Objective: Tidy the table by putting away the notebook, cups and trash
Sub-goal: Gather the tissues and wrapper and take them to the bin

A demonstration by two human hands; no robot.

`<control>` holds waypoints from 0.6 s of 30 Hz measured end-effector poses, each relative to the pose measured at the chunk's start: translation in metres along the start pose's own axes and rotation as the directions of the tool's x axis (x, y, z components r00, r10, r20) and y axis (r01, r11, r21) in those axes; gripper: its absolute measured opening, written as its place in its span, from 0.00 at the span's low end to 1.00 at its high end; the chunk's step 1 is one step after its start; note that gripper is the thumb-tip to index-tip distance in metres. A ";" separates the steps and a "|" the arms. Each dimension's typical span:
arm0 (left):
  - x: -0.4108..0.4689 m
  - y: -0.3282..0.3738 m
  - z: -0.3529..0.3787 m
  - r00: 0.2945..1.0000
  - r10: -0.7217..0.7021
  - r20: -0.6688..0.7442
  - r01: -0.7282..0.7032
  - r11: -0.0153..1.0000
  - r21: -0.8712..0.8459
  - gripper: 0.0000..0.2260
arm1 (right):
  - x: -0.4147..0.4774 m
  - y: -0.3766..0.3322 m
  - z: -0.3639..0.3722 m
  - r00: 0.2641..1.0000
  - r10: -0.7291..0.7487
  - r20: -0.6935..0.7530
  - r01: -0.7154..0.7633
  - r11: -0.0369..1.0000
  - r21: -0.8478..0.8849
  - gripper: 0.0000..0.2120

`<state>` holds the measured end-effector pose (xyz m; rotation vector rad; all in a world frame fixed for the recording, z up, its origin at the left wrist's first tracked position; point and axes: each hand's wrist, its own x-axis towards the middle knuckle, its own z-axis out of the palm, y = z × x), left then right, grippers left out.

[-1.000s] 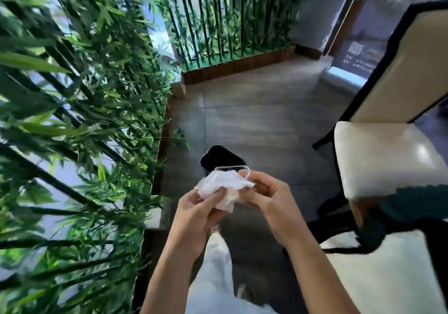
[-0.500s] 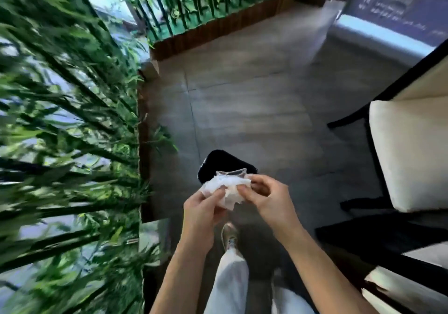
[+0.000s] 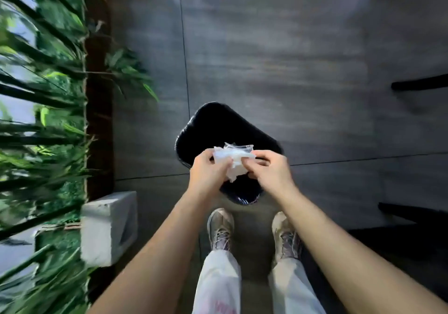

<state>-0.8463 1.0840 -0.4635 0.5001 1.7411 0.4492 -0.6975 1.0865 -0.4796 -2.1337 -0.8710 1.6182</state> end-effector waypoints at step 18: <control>0.062 0.046 0.021 0.988 0.128 -0.084 -0.041 0.751 0.659 0.26 | 0.061 -0.028 -0.021 0.981 -0.077 0.178 0.166 0.806 -0.568 0.21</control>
